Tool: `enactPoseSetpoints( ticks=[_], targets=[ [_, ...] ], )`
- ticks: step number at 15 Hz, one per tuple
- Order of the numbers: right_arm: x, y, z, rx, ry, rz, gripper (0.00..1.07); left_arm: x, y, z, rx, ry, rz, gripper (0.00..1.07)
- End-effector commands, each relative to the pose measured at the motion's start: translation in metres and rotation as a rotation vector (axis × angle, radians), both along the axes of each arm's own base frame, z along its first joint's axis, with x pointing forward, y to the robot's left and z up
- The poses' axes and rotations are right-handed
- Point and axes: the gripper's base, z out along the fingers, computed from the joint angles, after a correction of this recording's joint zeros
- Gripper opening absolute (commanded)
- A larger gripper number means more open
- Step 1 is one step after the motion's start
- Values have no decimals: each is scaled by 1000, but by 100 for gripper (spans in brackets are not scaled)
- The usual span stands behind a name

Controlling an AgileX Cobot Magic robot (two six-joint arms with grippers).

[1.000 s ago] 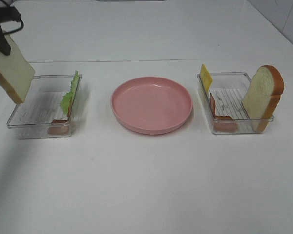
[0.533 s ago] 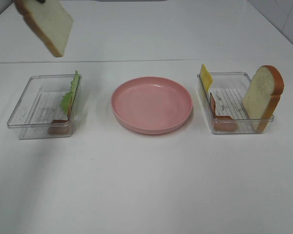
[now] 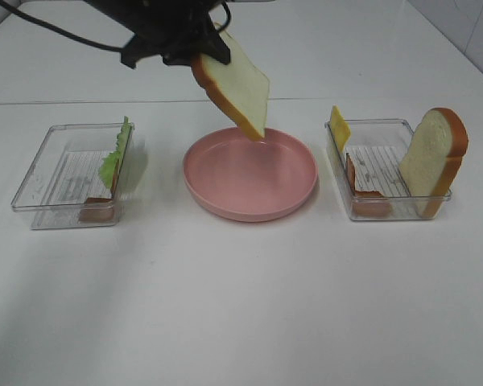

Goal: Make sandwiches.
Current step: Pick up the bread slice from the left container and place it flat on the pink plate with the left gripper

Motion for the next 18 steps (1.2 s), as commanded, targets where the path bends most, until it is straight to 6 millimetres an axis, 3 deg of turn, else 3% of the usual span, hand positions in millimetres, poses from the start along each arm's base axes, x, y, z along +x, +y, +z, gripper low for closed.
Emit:
enactPoseSetpoints(
  ticks=[1, 3, 7, 18],
  targets=[
    [-4, 0, -1, -9, -28, -1, 85, 4, -17, -21, -52, 20, -6, 0],
    [-4, 0, -1, -9, -28, -1, 85, 9, -25, -56, -100, 120, 20, 0],
    [-4, 0, -1, -9, -28, -1, 85, 15, -27, -89, -93, 168, 52, 0],
    [-4, 0, -1, -9, -28, -1, 85, 19, -30, -120, -123, 234, 109, 0]
  ],
)
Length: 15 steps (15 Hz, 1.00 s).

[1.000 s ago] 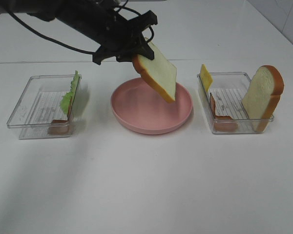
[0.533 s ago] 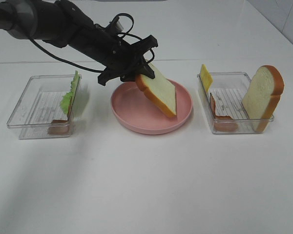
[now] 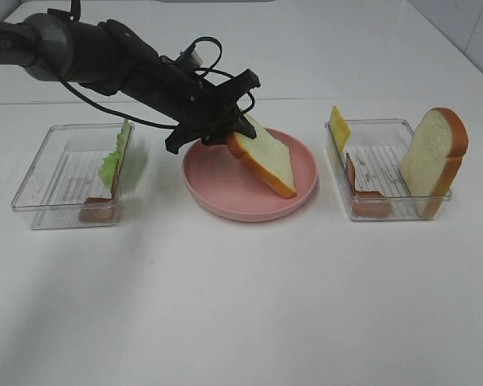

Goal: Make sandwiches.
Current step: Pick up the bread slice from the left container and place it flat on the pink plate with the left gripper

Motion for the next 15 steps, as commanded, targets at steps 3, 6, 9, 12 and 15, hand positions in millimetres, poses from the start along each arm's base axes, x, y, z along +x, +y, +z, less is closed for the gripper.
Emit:
enactPoseSetpoints(
  ticks=[3, 6, 9, 12, 15],
  targets=[
    [-4, 0, -1, -9, -28, -1, 85, 0, -4, 0, -16, 9, 3, 1],
    [-4, 0, -1, -9, -28, -1, 85, -1, -4, -1, -13, 8, -1, 45],
    [-4, 0, -1, -9, -28, -1, 85, -2, -5, 1, -8, 10, -33, 93],
    [-4, 0, -1, -9, -28, -1, 85, 3, -9, 21, 2, 0, -81, 96],
    [-4, 0, -1, -9, -28, -1, 85, 5, -7, 35, 113, 19, -96, 96]
  ],
)
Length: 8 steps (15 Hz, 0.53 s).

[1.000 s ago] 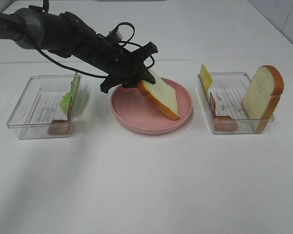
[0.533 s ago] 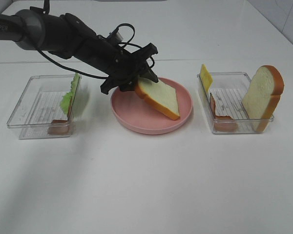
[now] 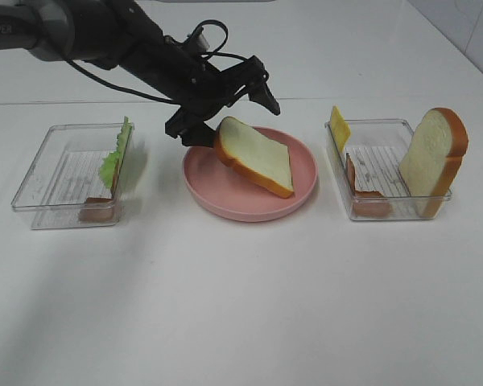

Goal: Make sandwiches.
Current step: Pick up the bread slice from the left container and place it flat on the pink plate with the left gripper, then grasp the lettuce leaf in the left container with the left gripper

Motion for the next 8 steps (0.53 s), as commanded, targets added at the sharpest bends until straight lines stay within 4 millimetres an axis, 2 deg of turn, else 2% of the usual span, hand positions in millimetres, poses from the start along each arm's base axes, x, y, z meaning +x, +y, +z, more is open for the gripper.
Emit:
enactPoseSetpoints(
  ticks=[1, 2, 6, 8],
  targets=[
    [-4, 0, -1, -9, -28, -1, 85, -3, -2, 12, 121, 17, -20, 96],
    [-4, 0, -1, -9, -28, -1, 85, -3, -4, 21, 204, 1, -26, 96],
    [-4, 0, -1, -9, -28, -1, 85, -6, -16, 50, 355, -72, -58, 92],
    [-4, 0, -1, -9, -28, -1, 85, -10, -15, 68, 442, -84, -105, 91]
  ],
)
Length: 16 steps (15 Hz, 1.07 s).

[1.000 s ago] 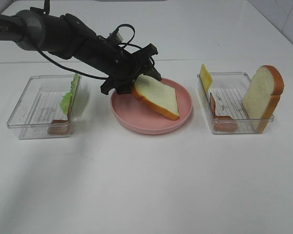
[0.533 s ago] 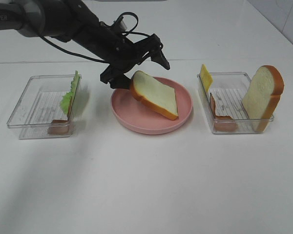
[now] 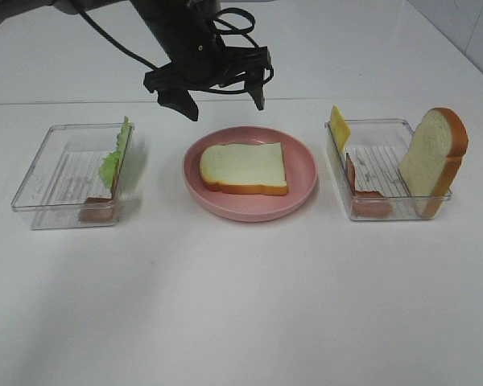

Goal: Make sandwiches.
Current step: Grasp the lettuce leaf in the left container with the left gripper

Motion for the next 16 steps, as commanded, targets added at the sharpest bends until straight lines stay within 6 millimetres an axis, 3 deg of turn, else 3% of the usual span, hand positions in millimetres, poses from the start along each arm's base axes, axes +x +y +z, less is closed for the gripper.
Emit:
enactPoseSetpoints(
  ticks=[1, 4, 7, 10, 11, 12, 15, 16],
  targets=[
    [-4, 0, -1, -9, -28, -1, 85, -5, 1, 15, 56, 11, -37, 91],
    [-4, 0, -1, -9, -28, -1, 85, -14, 10, 38, 167, 54, -135, 91],
    [-4, 0, -1, -9, -28, -1, 85, -19, 15, 69, 159, -16, -131, 91],
    [-4, 0, -1, -9, -28, -1, 85, -26, 38, 113, 159, -113, -96, 91],
    [-4, 0, -1, -9, -28, -1, 85, -26, 43, 120, 155, -124, -87, 91],
    [-4, 0, -1, -9, -28, -1, 85, -26, 60, 135, 147, -151, -57, 91],
    [-4, 0, -1, -9, -28, -1, 85, -24, 84, 144, 145, -157, -9, 91],
    [-4, 0, -1, -9, -28, -1, 85, -21, 100, 131, 172, -104, 10, 91]
  ],
)
